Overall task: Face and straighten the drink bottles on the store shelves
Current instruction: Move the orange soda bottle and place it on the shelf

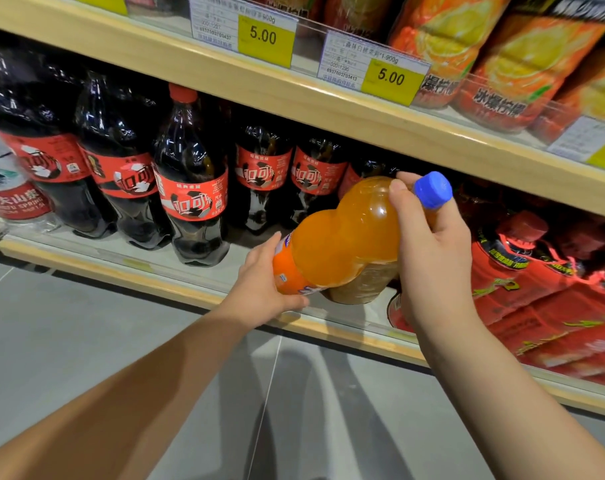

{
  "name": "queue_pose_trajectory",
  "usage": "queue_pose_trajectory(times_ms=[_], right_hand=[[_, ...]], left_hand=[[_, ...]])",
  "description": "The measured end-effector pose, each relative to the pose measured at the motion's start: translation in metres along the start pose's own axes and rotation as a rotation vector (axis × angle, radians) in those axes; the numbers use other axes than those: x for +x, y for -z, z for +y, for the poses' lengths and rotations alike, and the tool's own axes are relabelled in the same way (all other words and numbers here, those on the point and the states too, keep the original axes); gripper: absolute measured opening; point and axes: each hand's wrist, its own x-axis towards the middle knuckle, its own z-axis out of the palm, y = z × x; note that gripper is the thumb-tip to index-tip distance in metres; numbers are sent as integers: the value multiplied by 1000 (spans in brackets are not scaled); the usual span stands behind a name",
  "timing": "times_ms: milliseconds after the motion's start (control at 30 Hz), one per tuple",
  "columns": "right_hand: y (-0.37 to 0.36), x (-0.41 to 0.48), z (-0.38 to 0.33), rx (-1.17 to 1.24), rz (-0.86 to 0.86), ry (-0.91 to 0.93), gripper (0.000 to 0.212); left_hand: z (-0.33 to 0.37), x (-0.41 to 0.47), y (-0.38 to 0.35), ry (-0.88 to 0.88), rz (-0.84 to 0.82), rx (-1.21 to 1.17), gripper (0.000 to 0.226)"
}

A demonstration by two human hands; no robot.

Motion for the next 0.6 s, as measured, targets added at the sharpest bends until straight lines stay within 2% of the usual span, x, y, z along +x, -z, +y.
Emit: queue_pose_trajectory(times_ms=[100, 267, 467, 600], right_hand=[[10, 1, -7, 44, 11, -2, 24], [22, 3, -18, 103, 8, -3, 12], [43, 4, -29, 173, 0, -88, 13], [55, 2, -46, 157, -36, -147, 26]], left_hand=[[-3, 0, 1, 37, -1, -43, 138], [-7, -10, 7, 130, -145, -345, 136], [15, -23, 12, 139, -139, -373, 119], [38, -50, 15, 185, -86, -374, 116]])
